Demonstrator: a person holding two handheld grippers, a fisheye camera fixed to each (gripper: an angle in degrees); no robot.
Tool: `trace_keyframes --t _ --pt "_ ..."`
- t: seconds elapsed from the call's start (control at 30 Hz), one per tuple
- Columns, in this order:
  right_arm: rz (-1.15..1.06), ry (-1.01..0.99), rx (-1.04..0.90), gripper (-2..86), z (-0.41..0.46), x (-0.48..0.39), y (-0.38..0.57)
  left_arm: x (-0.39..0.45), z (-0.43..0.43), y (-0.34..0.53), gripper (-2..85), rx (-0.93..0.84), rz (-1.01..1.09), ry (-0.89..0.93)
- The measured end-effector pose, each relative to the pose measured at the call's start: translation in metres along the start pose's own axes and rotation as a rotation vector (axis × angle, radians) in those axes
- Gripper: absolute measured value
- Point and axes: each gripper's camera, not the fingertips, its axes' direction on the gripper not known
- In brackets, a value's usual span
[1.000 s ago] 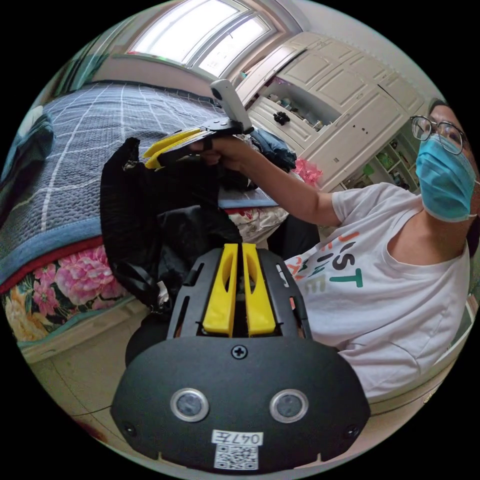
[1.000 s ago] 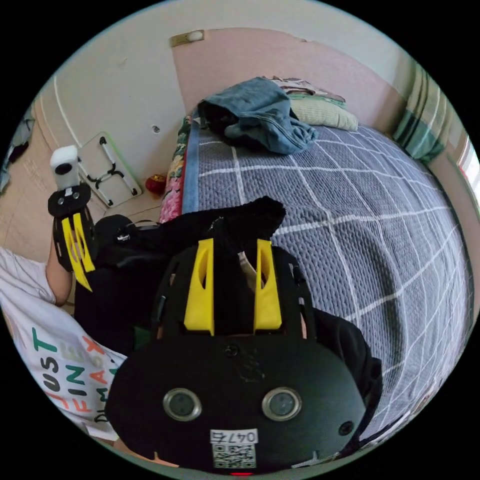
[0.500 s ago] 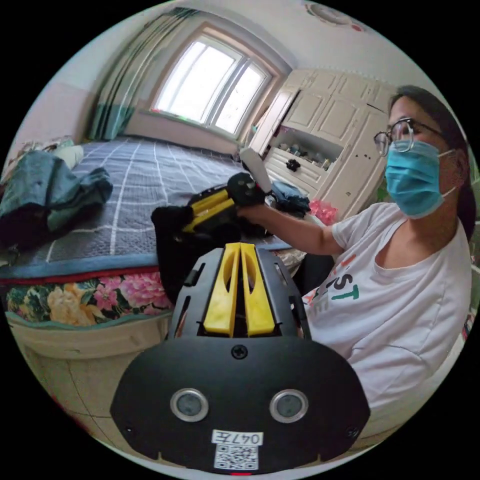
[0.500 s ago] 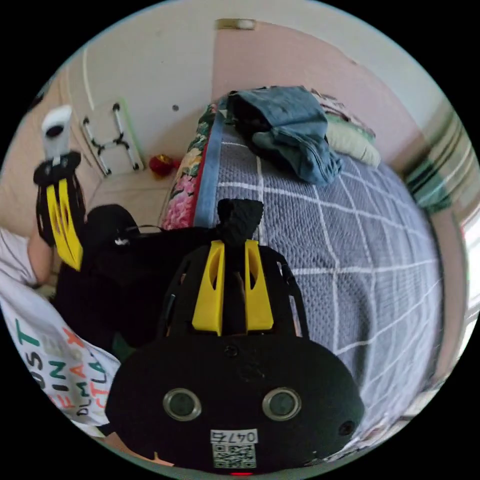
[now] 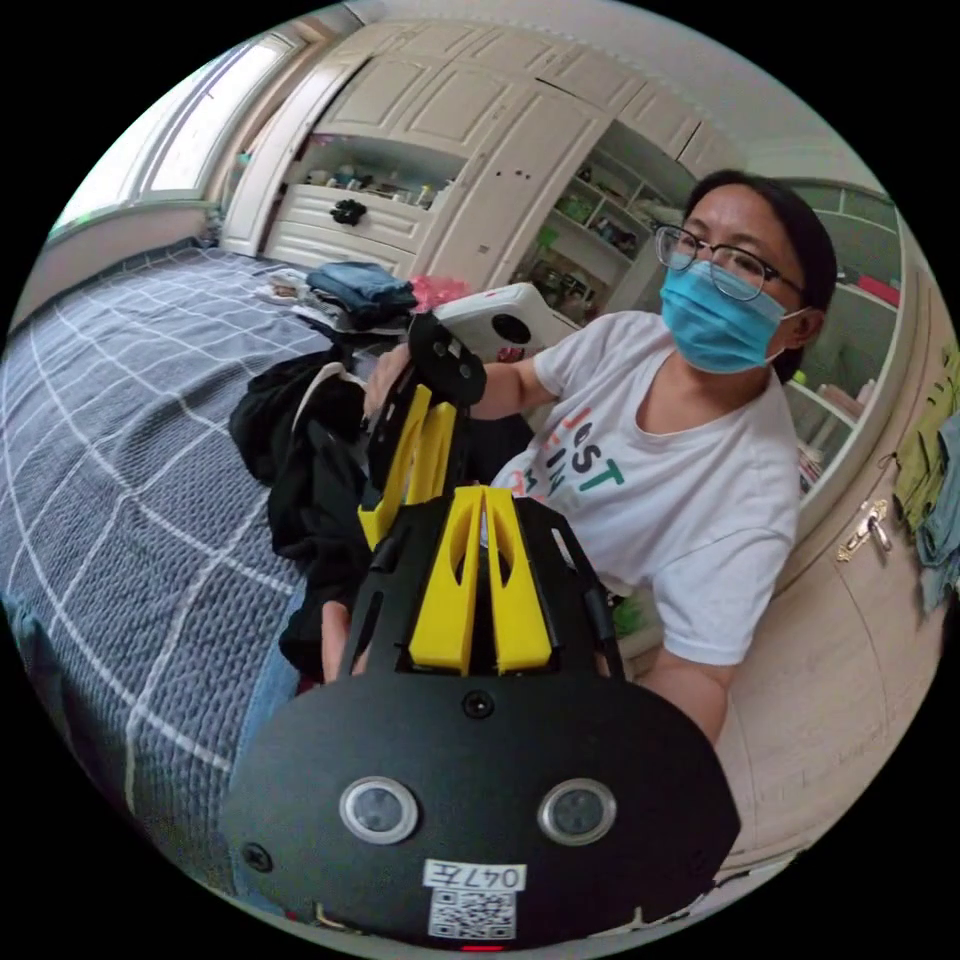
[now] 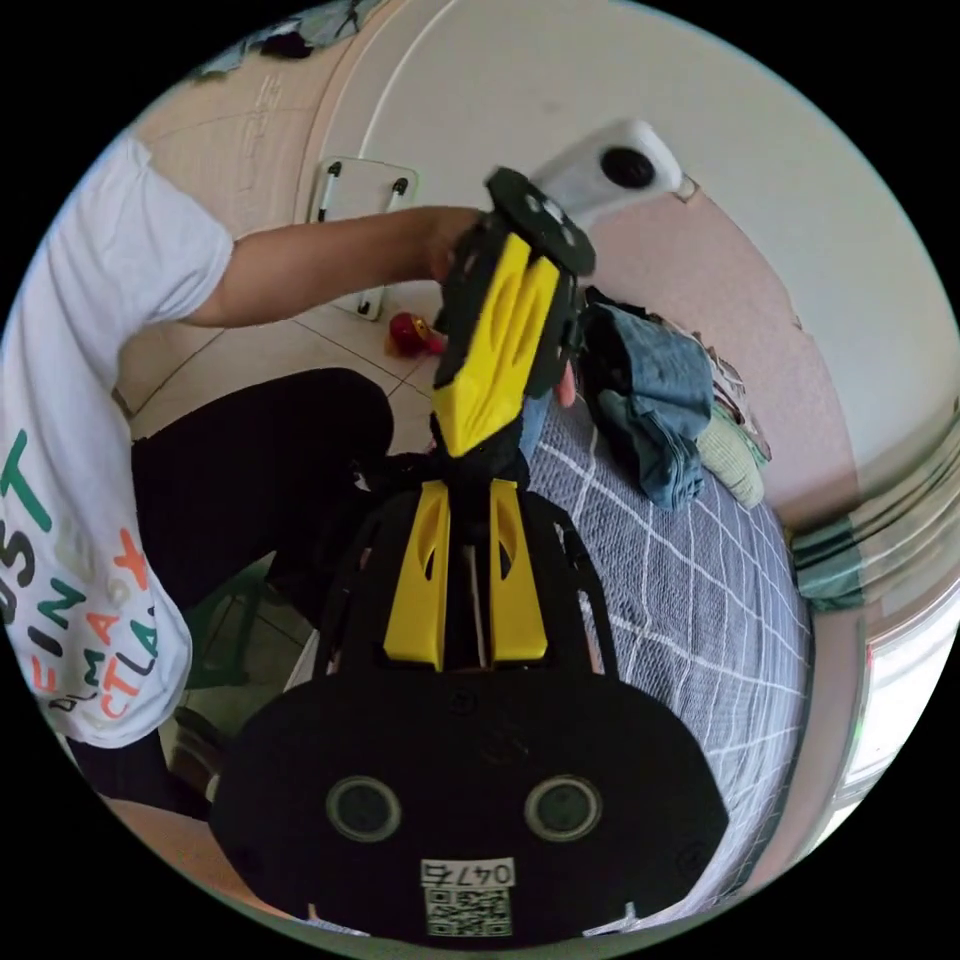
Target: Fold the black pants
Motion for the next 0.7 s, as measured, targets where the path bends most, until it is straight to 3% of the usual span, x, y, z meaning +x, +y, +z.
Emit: trace_keyframes --t 0.13,0.37,0.6,0.7 --pt "0.002 -0.005 0.034 2.8 -0.011 0.001 0.008 -0.005 0.018 -0.007 -0.9 -0.056 0.012 0.050" --pt "0.057 -0.007 0.050 4.9 -0.021 0.011 0.023 0.020 0.047 -0.022 -1.0 -0.101 0.040 -0.124" --pt "0.420 -0.178 0.226 4.9 -0.041 0.038 0.085 0.038 0.065 -0.027 -1.0 -0.064 0.119 -0.196" --pt "0.469 -0.247 0.171 6.7 -0.022 0.048 0.090 0.042 0.078 -0.035 -1.0 -0.073 0.144 -0.186"
